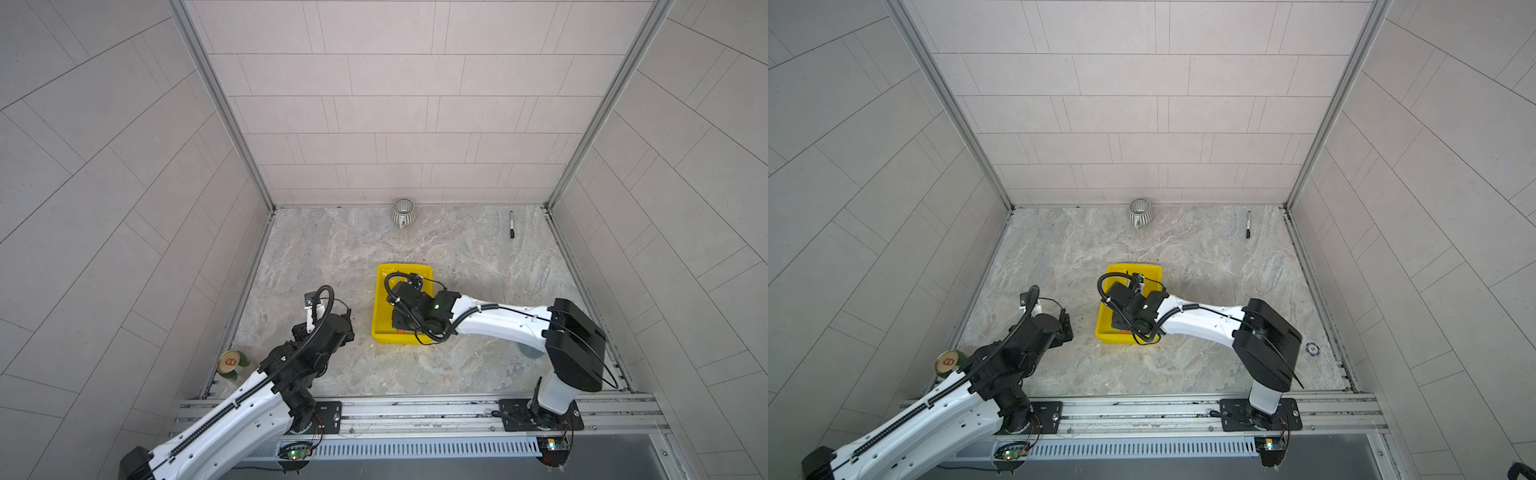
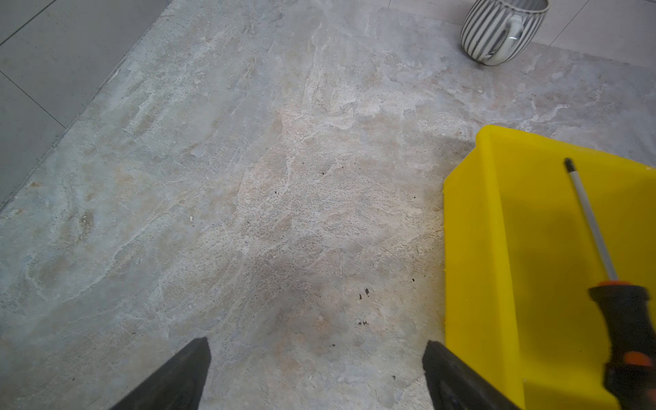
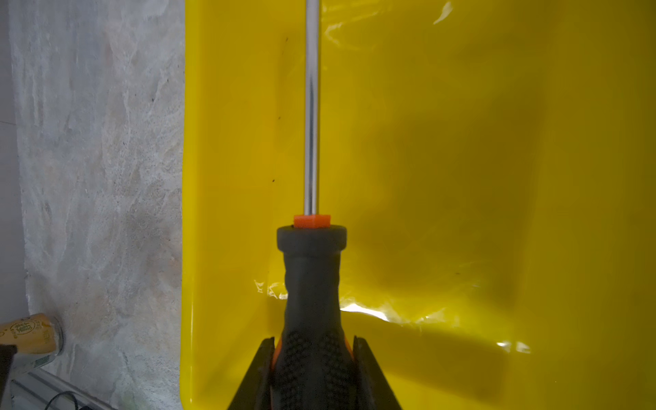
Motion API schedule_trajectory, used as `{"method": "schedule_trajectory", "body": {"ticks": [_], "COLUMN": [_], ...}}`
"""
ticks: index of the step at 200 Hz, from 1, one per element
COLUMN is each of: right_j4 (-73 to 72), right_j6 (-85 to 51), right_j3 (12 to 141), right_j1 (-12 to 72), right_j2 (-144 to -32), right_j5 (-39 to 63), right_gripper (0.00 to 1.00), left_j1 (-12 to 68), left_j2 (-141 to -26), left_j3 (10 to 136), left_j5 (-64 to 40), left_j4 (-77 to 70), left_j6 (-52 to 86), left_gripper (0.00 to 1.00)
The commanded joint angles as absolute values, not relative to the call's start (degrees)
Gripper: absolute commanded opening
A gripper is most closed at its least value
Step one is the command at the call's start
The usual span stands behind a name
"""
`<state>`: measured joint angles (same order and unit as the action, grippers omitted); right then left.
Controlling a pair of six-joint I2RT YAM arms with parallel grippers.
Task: Put the screwdriver in the bin
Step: Place the screwdriver into the bin.
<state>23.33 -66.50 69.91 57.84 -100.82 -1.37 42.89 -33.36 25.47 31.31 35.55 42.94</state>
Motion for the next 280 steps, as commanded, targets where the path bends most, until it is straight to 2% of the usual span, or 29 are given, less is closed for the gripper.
{"method": "schedule_trajectory", "body": {"ticks": [1, 42, 98, 125, 150, 165, 190, 233, 255, 280], "right_j4": [21.03, 21.56, 22.41, 22.75, 23.07, 23.88, 23.68, 25.56, 30.14, 32.98], "right_j6": [-69.48, -69.31, -68.78, -68.99, -67.42, -67.41, -66.68, -64.48, -60.22, -51.30], "right_j3": [72.83, 77.15, 78.74, 78.06, 78.72, 78.46, 77.30, 72.70, 70.36, 64.80], "right_j1": [57.83, 57.79, 57.59, 57.14, 56.73, 56.67, 56.60, 56.45, 55.76, 54.33], "right_j2": [-103.62, -108.03, -110.38, -109.98, -110.33, -109.66, -107.58, -98.64, -91.56, -82.53], "right_j5": [0.90, 1.59, 1.41, 0.38, 1.29, 1.11, 0.79, -2.53, -7.50, -16.56], "right_gripper": [0.14, 0.15, 0.21, 0.29, 0.42, 0.47, 0.52, 0.52, 0.53, 0.59], "left_j1": [43.07, 43.07, 43.07, 43.07, 43.07, 43.06, 43.07, 43.03, 43.07, 43.07], "left_j2": [-31.04, -27.67, -28.43, -29.98, -30.67, -30.68, -30.41, -30.96, -32.45, -35.74], "left_j3": [24.55, 23.66, 23.38, 23.81, 23.91, 23.93, 23.82, 23.39, 23.50, 24.55], "left_j5": [33.04, 33.00, 32.72, 33.05, 32.78, 32.85, 32.59, 31.50, 31.09, 32.24], "left_j4": [37.63, 37.83, 36.70, 36.89, 36.68, 36.91, 36.55, 35.07, 33.88, 33.30], "left_j6": [43.60, 43.77, 43.43, 43.69, 43.60, 43.81, 43.58, 43.14, 43.01, 43.53], "left_gripper": [1.00, 1.00, 1.00, 1.00, 1.00, 1.00, 1.00, 1.00, 1.00, 1.00]}}
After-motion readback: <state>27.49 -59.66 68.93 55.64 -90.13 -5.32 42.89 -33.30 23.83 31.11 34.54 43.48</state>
